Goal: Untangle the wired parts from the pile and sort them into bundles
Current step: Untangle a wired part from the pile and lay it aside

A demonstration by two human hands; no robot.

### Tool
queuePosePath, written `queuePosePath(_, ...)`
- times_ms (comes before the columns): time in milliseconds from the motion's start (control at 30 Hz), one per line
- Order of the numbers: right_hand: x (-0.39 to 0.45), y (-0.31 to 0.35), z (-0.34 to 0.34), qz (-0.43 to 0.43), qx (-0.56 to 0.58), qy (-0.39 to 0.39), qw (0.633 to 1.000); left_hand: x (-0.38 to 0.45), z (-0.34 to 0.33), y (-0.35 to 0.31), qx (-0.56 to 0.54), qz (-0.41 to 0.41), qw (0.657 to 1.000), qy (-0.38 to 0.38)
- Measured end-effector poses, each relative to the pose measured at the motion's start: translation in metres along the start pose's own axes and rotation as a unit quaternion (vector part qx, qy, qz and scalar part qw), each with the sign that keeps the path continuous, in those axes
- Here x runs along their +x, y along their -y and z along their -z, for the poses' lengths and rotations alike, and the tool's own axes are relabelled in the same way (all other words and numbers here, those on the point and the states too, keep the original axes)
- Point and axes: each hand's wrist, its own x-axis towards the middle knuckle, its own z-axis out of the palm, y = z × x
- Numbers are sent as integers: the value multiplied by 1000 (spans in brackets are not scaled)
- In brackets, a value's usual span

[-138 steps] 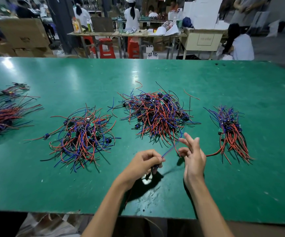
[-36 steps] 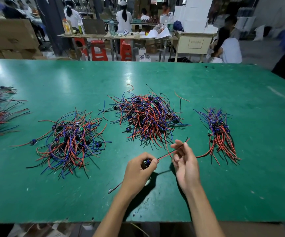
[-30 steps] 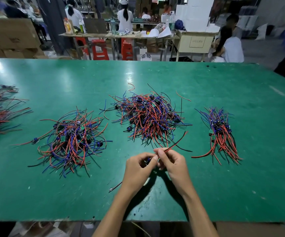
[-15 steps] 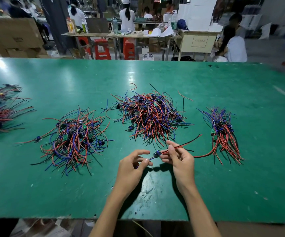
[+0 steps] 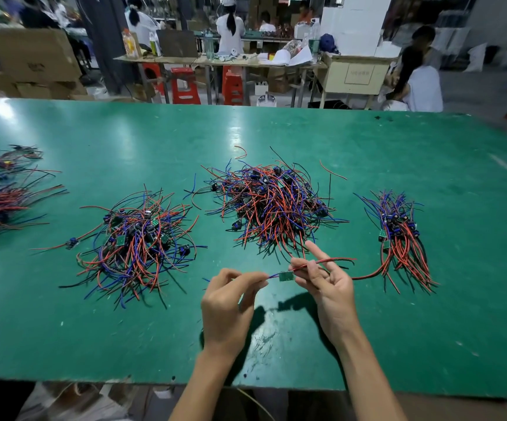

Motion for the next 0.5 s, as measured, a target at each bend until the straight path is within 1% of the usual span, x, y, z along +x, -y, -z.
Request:
queuePosePath(200, -2, 2, -2, -7, -12, -7, 1000, 1, 0, 1, 14, 27, 1000, 10)
queuePosePath(300, -4, 3, -3, -11, -42, 5, 999, 2, 1, -3, 15, 38, 999, 26)
queuePosePath(400, -6, 1, -5, -24, -70, 21, 997, 4, 3, -5, 14, 74, 996, 38)
queuePosePath(500, -5, -1, -6, -41, -45, -15, 998, 4, 2, -4, 17, 117, 991, 62)
